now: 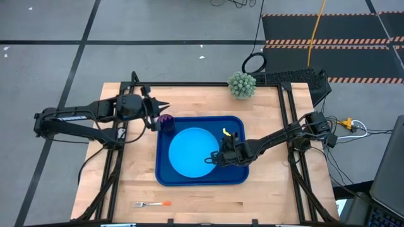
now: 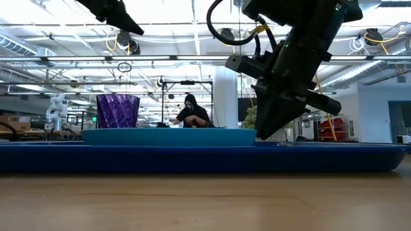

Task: Pick and place plate/cup/fork/spoon on tray
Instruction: Adjust the light blue plate on the dark blue tray

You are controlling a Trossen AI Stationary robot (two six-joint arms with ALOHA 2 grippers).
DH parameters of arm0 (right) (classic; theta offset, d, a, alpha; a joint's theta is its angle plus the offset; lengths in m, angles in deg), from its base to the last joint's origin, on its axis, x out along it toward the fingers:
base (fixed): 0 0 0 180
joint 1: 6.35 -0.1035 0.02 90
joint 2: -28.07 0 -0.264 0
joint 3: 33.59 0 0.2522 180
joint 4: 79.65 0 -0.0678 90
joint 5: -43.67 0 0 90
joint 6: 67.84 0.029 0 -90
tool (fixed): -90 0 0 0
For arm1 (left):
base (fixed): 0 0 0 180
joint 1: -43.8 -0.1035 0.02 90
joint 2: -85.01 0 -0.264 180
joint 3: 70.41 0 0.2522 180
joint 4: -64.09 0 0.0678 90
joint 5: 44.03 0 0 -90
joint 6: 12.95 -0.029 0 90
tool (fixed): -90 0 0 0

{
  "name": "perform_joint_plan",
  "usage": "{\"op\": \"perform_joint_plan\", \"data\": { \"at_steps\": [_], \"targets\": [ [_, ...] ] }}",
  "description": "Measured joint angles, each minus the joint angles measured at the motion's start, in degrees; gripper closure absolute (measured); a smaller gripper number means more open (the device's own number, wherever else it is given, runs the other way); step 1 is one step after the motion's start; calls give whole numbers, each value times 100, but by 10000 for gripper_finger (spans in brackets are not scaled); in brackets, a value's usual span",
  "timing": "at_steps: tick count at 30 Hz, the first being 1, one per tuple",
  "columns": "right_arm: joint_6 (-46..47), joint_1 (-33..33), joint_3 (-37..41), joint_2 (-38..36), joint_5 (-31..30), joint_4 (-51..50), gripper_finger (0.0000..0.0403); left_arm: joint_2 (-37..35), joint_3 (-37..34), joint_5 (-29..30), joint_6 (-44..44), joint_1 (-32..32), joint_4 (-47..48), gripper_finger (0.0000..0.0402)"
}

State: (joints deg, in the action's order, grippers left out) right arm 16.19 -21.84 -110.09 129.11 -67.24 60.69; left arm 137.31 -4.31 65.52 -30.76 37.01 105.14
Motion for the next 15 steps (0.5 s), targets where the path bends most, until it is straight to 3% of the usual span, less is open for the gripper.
{"op": "perform_joint_plan", "data": {
  "at_steps": [15],
  "targets": [
    [-265, 0, -2, -10, 5, 51, 367, -105, -127, 2, 18, 0, 3, 357]
  ]
}}
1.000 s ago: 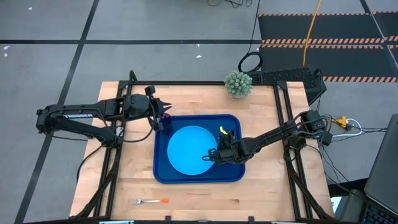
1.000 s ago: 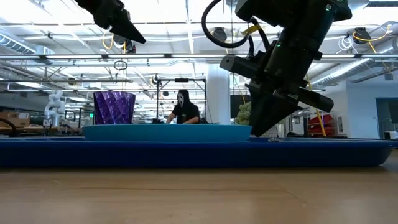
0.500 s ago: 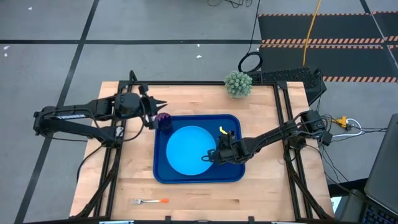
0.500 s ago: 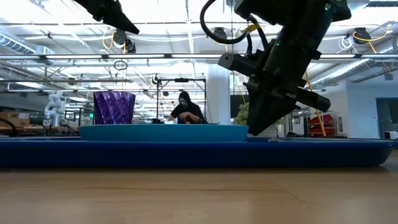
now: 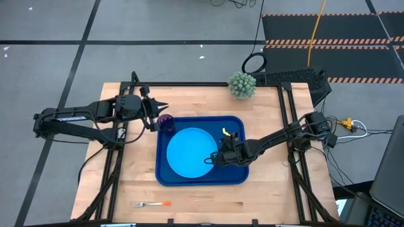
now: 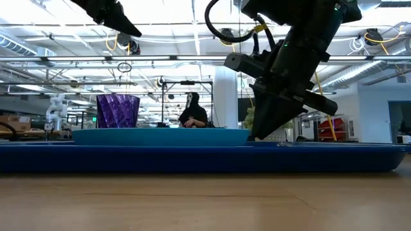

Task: Pick and place plate/cup/fork/spoon on tray
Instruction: Adjust the light blue plate on the dark blue tray, then put the orange fork in the middle of the light blue plate and black spoon on the dark blue tray

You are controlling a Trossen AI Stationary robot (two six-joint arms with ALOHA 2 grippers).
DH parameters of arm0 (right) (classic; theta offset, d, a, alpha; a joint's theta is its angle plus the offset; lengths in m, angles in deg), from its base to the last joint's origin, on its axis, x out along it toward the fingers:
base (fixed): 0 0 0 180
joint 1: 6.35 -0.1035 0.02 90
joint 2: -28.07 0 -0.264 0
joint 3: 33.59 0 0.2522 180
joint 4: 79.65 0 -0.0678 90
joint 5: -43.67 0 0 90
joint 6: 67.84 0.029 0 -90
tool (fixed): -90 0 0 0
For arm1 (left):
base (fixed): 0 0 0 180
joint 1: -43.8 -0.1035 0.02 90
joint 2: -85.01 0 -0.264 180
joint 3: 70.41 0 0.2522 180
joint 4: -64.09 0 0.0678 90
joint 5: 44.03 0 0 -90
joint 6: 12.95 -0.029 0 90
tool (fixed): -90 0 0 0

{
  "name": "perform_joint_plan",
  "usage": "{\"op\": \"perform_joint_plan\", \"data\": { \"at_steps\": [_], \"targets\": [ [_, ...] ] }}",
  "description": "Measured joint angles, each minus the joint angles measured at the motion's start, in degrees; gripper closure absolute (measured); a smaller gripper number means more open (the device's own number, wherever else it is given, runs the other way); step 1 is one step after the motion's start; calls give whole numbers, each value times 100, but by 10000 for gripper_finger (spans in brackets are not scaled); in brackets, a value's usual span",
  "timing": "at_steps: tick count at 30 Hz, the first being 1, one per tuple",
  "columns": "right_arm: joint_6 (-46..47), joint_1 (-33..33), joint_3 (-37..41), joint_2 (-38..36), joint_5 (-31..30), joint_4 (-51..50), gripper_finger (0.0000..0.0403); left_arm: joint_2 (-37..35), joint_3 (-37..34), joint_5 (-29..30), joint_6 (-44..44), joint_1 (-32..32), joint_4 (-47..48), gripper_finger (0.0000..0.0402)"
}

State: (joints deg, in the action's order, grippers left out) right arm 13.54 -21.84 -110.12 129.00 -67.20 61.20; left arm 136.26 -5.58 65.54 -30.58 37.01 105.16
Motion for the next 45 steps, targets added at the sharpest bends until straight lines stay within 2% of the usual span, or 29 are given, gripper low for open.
{"op": "perform_joint_plan", "data": {
  "at_steps": [6, 13, 16, 19, 22, 24, 31, 33, 36, 39, 43, 45],
  "targets": [
    [-771, 0, 0, -286, 6, -243, 367, -229, -32, -6, 136, 2, 154, 357],
    [-2496, 9, 0, -729, -226, 204, 367, -528, -223, -227, 426, 17, 90, 357],
    [-2959, 9, 1, -888, -330, 951, 367, -585, -223, -569, 529, 36, 39, 357],
    [-3499, 7, 0, -934, -229, 2367, 363, -631, -223, -985, 411, 78, 24, 357],
    [-4039, 2, -6, -781, 171, 3881, 347, -727, -223, -1049, 155, 92, 44, 357],
    [-4199, -36, -110, -607, 321, 4202, 332, -849, -223, -1023, 15, 78, -45, 357],
    [-4685, -196, -861, 248, 475, 4098, 283, -1330, -221, -1013, 288, 43, -182, 357],
    [-4912, -199, -1159, 531, 625, 4152, 272, -1383, -221, -1354, 559, 42, -122, 357],
    [-5188, -172, -1457, 839, 790, 4140, 263, -1387, -372, -2331, 973, 83, -36, 357],
    [-5471, -139, -1480, 821, 773, 3980, 262, -1377, -700, -3043, 1450, 220, -282, 357],
    [-5790, -74, -1484, 423, 729, 3146, 263, -1376, -928, -3140, 2014, 418, -542, 357],
    [-5956, -63, -1488, 144, 507, 2609, 263, -1381, -896, -3155, 2398, 440, -557, 357]
  ]
}}
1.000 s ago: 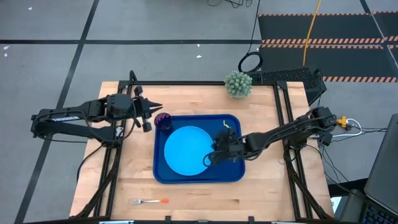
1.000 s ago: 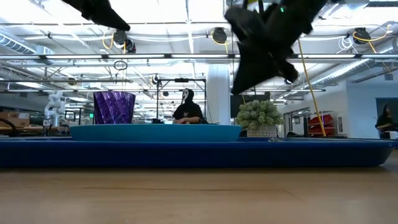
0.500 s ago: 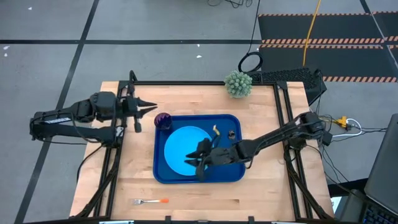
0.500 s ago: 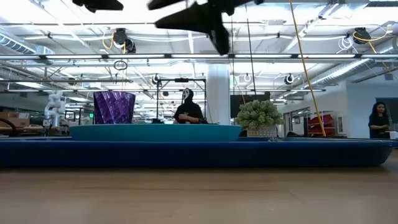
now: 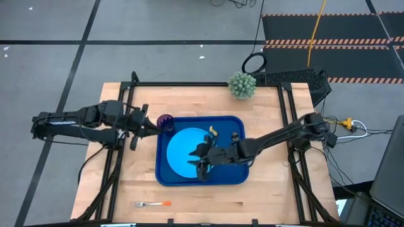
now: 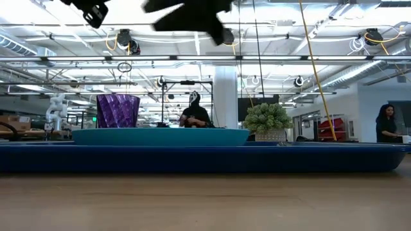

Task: Pick and place plate/cup/fork/spoon on tray
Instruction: Put the orange fork in the middle of the light blue plate and black spoon on the dark blue tray

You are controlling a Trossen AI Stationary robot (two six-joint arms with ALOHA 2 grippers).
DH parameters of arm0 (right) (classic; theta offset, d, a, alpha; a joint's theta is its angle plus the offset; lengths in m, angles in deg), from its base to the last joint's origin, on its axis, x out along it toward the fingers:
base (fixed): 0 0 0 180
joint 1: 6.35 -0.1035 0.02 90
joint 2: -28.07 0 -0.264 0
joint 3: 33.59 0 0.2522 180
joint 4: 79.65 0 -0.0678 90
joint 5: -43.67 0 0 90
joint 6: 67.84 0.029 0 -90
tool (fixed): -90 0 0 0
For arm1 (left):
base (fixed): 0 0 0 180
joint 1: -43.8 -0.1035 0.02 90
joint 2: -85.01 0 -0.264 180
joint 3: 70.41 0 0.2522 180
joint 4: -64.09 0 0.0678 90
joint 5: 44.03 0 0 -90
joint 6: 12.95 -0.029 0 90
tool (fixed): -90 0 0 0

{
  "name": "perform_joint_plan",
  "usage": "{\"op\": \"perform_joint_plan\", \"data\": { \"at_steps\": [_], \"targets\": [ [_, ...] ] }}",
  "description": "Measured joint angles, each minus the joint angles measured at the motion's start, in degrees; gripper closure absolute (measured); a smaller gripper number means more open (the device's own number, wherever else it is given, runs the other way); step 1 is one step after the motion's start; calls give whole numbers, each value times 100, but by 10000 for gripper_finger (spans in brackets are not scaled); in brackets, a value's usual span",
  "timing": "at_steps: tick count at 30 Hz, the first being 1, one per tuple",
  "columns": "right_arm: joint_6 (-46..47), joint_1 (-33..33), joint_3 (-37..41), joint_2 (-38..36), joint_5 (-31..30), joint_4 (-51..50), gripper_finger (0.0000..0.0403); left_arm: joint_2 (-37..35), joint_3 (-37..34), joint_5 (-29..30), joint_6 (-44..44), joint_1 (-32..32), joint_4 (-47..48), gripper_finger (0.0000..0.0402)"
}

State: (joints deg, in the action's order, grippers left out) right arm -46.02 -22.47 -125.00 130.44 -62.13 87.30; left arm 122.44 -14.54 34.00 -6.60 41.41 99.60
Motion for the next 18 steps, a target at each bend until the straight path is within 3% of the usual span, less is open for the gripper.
{"op": "perform_joint_plan", "data": {
  "at_steps": [3, 9, 14, 18],
  "targets": [
    [-216, 4, 0, -395, -660, -843, 263, 10, 13, -25, 900, 160, -9, 357],
    [-317, 9, 137, -1048, -1588, -2032, 263, 532, 14, -652, 2102, 1010, 707, 357],
    [-299, 7, 903, -1580, -1897, -1877, 263, 1273, 15, -645, 3180, 1919, 826, 357],
    [-262, 28, 1845, -2061, -2153, -1172, 264, 1901, 22, -705, 4191, 2656, 538, 357]
  ]
}}
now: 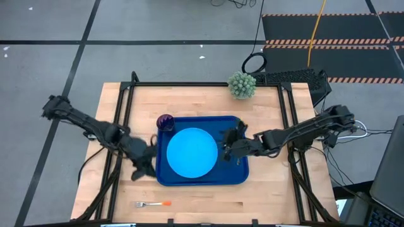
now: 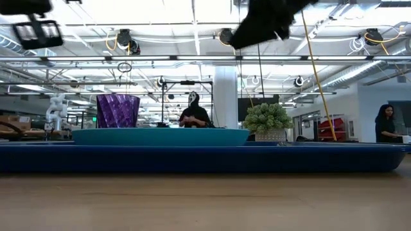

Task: Pick and place plate/cup/fork/spoon on tray
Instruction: Put the orange fork in the middle of the light blue plate and black spoon on the dark blue tray

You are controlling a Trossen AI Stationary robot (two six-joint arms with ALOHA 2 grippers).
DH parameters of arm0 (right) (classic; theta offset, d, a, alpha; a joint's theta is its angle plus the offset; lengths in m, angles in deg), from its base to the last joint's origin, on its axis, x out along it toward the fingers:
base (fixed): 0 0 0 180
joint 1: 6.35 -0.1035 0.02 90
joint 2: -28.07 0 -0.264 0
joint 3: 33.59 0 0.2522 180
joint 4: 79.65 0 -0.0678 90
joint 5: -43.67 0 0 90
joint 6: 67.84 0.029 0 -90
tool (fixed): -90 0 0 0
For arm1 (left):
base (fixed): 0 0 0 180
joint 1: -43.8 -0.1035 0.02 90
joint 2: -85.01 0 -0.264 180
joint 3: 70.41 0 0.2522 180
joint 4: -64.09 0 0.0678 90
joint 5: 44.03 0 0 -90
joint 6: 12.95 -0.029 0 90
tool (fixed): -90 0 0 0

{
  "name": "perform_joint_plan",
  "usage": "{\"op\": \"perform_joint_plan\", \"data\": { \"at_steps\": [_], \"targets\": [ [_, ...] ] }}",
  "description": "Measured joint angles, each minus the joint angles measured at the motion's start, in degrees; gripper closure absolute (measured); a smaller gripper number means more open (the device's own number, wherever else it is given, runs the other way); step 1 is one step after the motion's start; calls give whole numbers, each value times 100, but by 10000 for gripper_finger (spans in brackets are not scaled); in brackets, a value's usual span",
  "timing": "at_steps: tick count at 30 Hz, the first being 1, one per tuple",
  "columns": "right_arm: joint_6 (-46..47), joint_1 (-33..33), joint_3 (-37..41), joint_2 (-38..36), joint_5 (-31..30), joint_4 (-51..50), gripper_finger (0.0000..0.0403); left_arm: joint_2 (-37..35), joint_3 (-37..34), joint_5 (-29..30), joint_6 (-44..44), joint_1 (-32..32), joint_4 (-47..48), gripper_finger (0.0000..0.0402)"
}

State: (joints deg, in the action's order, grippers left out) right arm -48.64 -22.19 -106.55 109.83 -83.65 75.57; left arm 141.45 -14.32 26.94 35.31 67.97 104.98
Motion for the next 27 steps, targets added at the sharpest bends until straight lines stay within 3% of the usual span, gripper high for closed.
{"op": "perform_joint_plan", "data": {
  "at_steps": [10, 20, 27],
  "targets": [
    [572, 283, 1632, -1513, -12, 1236, 264, 1526, 0, -175, 2004, 1602, -723, 357],
    [626, 74, 1864, -1854, 5, 1428, 264, 2754, 69, -223, 2142, 2032, -727, 357],
    [506, 127, 1864, -1817, -6, 1453, 264, 3075, 873, -3, 1965, 2147, -343, 358]
  ]
}}
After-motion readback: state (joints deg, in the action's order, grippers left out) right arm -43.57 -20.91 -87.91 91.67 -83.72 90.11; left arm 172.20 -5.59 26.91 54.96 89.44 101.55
